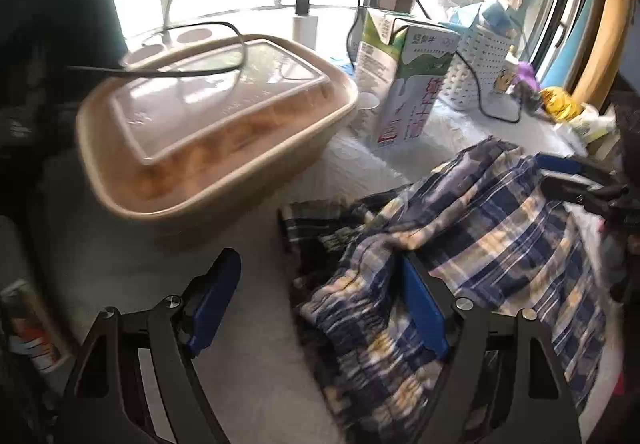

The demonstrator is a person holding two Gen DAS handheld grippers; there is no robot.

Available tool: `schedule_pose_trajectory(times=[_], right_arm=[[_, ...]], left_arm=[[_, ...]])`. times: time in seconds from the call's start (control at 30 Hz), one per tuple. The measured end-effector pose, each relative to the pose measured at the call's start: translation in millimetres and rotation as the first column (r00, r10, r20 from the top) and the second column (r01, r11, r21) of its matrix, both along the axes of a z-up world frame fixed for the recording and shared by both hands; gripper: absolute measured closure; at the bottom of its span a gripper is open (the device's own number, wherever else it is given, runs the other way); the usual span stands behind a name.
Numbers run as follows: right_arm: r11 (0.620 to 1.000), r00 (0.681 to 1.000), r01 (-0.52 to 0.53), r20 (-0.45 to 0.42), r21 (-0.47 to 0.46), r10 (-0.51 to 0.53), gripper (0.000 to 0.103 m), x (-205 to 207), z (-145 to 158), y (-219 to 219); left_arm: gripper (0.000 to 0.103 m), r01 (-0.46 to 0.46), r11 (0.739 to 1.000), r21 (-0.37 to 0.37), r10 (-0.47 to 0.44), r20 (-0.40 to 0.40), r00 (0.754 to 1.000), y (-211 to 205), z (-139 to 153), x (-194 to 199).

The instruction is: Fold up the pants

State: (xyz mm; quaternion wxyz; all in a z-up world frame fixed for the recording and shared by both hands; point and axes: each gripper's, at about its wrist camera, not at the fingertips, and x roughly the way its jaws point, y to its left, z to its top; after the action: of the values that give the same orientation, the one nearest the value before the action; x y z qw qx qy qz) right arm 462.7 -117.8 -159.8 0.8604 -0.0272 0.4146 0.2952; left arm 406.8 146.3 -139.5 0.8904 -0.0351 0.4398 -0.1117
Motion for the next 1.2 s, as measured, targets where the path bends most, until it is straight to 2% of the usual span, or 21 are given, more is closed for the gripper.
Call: schedule_pose_trajectory(times=[0.07,0.1,0.17,0.2,0.3,0.4,0.47,0.53,0.57,0.63,0.73,0.9,1.07,1.2], right_arm=[[1.000,1.000,0.000,-0.019,0.006,0.000,0.024,3,-6,0],[1.000,1.000,-0.003,-0.027,0.014,0.004,0.023,5,-10,0],[0.999,0.999,-0.013,-0.042,0.032,0.014,0.024,9,-17,1],[0.999,0.999,-0.011,-0.043,0.047,0.013,0.023,11,-18,1],[0.995,0.998,-0.011,-0.067,0.099,0.017,0.023,18,-18,1],[0.994,0.997,-0.022,-0.068,0.105,0.029,0.026,18,-18,6],[0.995,0.996,-0.053,-0.064,0.089,0.059,0.049,13,-19,13],[0.995,0.996,-0.076,-0.049,0.069,0.080,0.060,9,-17,19],[0.994,0.995,-0.086,-0.040,0.072,0.089,0.072,7,-16,20],[0.993,0.996,-0.086,-0.025,0.075,0.088,0.080,3,-13,21],[0.994,0.996,-0.086,0.004,0.067,0.085,0.084,-4,-7,25],[0.994,0.991,-0.090,0.105,0.058,0.084,0.084,-29,22,22],[0.993,0.967,-0.109,0.239,0.051,0.094,0.084,-70,65,20],[0.990,0.938,-0.132,0.330,0.048,0.109,0.084,-104,100,14]], left_arm=[[0.027,0.023,1.000,-0.022,-0.023,0.006,1.000,-2,-1,2],[0.037,0.039,0.999,-0.029,-0.039,0.011,0.999,-3,-2,2],[0.045,0.058,0.998,-0.025,-0.058,0.019,0.998,-8,-4,4],[0.054,0.071,0.997,-0.029,-0.070,0.015,0.997,-11,-4,4],[0.066,0.084,0.996,-0.032,-0.084,0.011,0.996,-18,-3,4],[0.075,0.080,0.996,-0.050,-0.080,0.011,0.997,-18,-2,3],[0.077,0.073,0.996,-0.043,-0.072,0.023,0.997,-21,0,-1],[0.079,0.073,0.997,-0.039,-0.071,0.042,0.997,-22,4,-5],[0.080,0.076,0.996,-0.043,-0.073,0.055,0.996,-25,6,-5],[0.081,0.074,0.995,-0.061,-0.069,0.078,0.995,-22,12,-11],[0.082,0.061,0.996,-0.066,-0.054,0.098,0.994,-21,23,-21],[0.083,0.033,0.998,-0.056,-0.023,0.165,0.986,-20,47,-48],[0.083,-0.015,0.999,-0.036,0.023,0.243,0.970,-23,76,-81],[0.083,-0.051,0.998,-0.030,0.058,0.323,0.945,-25,105,-113]])
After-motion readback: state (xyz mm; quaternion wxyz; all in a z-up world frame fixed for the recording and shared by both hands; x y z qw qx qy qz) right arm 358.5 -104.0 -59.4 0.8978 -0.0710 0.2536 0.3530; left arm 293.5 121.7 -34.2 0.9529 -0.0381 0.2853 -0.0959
